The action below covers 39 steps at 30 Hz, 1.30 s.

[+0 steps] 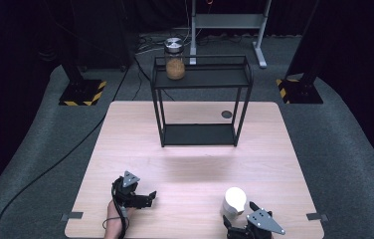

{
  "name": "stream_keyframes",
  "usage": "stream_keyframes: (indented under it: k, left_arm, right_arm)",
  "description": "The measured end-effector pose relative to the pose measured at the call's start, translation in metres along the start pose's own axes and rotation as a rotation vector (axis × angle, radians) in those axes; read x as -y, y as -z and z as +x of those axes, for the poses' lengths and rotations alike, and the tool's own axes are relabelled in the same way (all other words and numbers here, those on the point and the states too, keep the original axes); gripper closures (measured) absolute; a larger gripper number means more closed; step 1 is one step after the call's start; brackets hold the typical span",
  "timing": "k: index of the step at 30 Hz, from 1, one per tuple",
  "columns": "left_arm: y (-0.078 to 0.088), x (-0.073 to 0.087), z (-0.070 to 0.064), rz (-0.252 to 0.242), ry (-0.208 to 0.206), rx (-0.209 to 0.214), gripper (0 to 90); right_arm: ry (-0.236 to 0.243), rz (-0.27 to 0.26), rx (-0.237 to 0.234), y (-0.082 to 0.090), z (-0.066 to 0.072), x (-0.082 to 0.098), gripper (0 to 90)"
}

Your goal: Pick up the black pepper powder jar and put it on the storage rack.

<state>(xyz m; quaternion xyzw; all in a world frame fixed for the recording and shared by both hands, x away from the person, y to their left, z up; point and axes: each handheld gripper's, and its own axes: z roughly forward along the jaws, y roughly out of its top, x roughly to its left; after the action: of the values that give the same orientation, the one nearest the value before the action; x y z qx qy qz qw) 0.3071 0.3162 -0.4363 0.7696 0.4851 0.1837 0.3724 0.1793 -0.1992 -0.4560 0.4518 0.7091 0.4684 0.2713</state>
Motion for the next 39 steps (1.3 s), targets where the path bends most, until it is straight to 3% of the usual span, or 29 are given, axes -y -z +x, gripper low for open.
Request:
stream_keyframes:
  k: [7, 15, 17, 18, 21, 35, 39]
  left_arm:
    - [-0.001, -0.001, -0.003, 0.007, -0.012, -0.012, 0.5]
    - [0.0, -0.002, -0.004, 0.012, -0.017, -0.014, 0.5]
    - [-0.001, -0.002, -0.003, 0.009, -0.013, -0.013, 0.5]
    - [0.0, -0.002, -0.003, 0.009, -0.013, -0.012, 0.5]
    - [0.0, -0.001, -0.003, 0.009, -0.012, -0.011, 0.5]
    - [-0.001, -0.003, -0.007, 0.017, -0.031, -0.022, 0.5]
    - [-0.002, -0.004, -0.01, 0.023, -0.036, -0.038, 0.5]
  right_arm:
    - [0.029, -0.057, 0.022, -0.01, 0.009, 0.006, 0.0]
    - [0.043, -0.052, 0.016, -0.024, 0.009, 0.006, 0.0]
    - [0.048, -0.098, 0.005, -0.023, 0.007, 0.014, 29.8]
    - [0.03, -0.102, 0.018, -0.023, 0.01, 0.015, 30.0]
    - [0.031, -0.113, 0.029, -0.024, 0.013, 0.018, 30.2]
    - [0.047, -0.129, 0.044, -0.019, 0.015, 0.02, 30.2]
    - [0.029, -0.138, 0.038, -0.015, 0.012, 0.018, 30.2]
